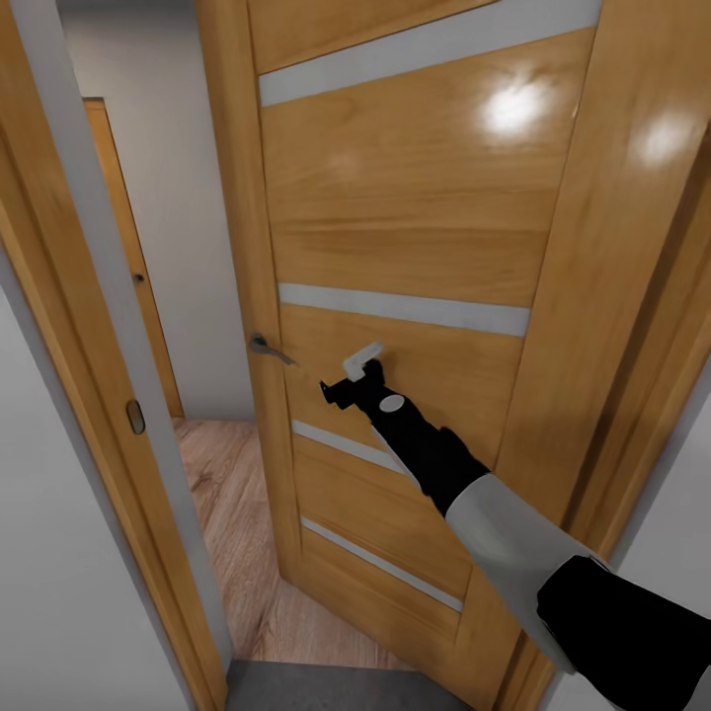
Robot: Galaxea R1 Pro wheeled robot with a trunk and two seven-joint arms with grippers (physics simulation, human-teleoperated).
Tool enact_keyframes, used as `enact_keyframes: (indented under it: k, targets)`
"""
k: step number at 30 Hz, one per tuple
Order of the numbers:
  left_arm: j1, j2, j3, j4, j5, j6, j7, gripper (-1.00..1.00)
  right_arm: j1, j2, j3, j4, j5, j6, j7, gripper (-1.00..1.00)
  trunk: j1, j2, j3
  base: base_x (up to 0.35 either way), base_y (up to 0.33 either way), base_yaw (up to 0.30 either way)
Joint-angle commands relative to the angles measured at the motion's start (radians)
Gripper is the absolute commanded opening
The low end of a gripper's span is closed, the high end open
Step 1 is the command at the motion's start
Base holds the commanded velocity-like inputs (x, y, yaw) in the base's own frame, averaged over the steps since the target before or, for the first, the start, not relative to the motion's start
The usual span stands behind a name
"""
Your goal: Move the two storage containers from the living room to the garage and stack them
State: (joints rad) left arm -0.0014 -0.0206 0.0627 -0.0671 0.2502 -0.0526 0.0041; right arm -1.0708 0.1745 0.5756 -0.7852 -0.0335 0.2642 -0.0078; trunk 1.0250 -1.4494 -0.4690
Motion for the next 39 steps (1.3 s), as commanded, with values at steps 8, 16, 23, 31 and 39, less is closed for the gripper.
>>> enact_keyframes:
  k: [8,16,23,31,39]
  targets:
    - [0.0,0.0,0.007,0.0,0.0,-0.001,-0.006,1.0,-0.001,0.0,0.001,0.038,-0.018,0.004,-0.041,1.0,0.0,-0.001,-0.001,0.0,0.0,0.0]
    - [0.0,0.001,0.009,0.0,-0.002,-0.001,-0.006,1.0,-0.001,0.0,0.0,0.014,-0.019,0.048,0.007,1.0,0.0,-0.001,-0.001,0.0,0.0,0.0]
    - [0.0,0.001,0.009,-0.001,-0.002,-0.001,-0.006,1.0,-0.001,0.0,0.003,-0.012,-0.001,0.087,0.004,1.0,0.0,-0.001,-0.001,0.0,0.0,0.0]
    - [0.0,0.001,0.01,-0.001,0.0,-0.002,-0.006,1.0,0.006,0.0,0.004,-0.016,0.003,0.132,-0.008,1.0,0.0,-0.001,-0.001,0.0,0.0,0.0]
    - [0.0,0.001,0.009,-0.002,0.0,-0.002,-0.006,1.0,0.006,0.0,0.005,-0.016,0.0,0.144,-0.04,1.0,0.0,-0.001,-0.001,0.0,0.0,0.0]
